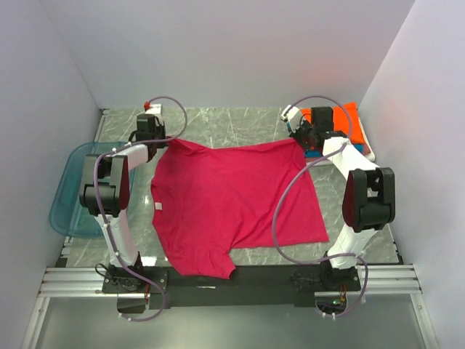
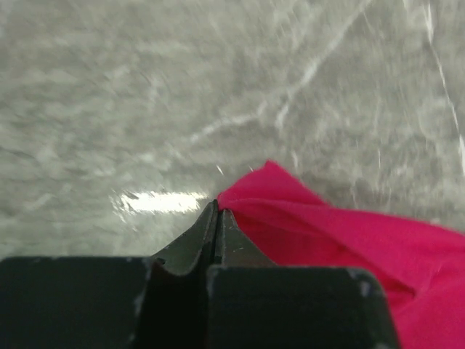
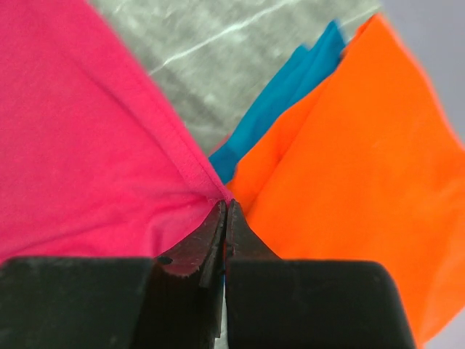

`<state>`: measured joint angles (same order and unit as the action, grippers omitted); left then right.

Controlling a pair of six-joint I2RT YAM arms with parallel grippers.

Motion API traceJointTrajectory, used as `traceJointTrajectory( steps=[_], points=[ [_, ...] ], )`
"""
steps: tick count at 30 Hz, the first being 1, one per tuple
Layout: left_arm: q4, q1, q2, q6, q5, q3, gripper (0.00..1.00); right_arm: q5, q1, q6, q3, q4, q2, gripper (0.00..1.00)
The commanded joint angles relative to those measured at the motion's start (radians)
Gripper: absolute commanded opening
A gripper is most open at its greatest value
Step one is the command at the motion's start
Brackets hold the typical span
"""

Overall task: Fold and stack the t-shirts
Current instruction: Flatten the tshirt out, then fold the tshirt

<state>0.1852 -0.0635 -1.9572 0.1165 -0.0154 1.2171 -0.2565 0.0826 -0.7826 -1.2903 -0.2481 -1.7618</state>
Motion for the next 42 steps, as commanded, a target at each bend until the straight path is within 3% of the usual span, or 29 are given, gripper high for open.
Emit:
traceJointTrajectory(
  steps=[1,8,15,24,29,32,42],
  points=[
    [-0.01,0.024,0.006,-0.015,-0.08,0.091,0.0,-0.007,0.008,-0.003,-0.078,0.038,-0.025,0.0],
    [-0.041,0.06,0.021,-0.044,-0.12,0.153,0.0,-0.024,0.008,0.032,-0.159,0.015,-0.067,0.0],
    [-0.07,0.1,-0.008,-0.083,-0.015,0.214,0.0,-0.035,0.046,0.043,-0.231,-0.003,-0.129,0.0],
    [-0.026,0.1,-0.048,-0.055,0.066,0.295,0.0,0.06,0.066,0.086,-0.345,0.053,-0.223,0.0],
    [-0.088,0.097,-0.104,-0.035,0.126,0.367,0.0,0.008,0.068,0.074,-0.388,0.02,-0.251,0.0],
    [-0.098,0.094,-0.114,-0.035,0.135,0.351,0.0,-0.018,0.069,0.045,-0.402,-0.016,-0.268,0.0],
    [-0.029,0.096,0.078,-0.009,0.072,0.171,0.0,-0.069,0.075,-0.044,-0.362,-0.028,-0.275,0.0]
  ],
)
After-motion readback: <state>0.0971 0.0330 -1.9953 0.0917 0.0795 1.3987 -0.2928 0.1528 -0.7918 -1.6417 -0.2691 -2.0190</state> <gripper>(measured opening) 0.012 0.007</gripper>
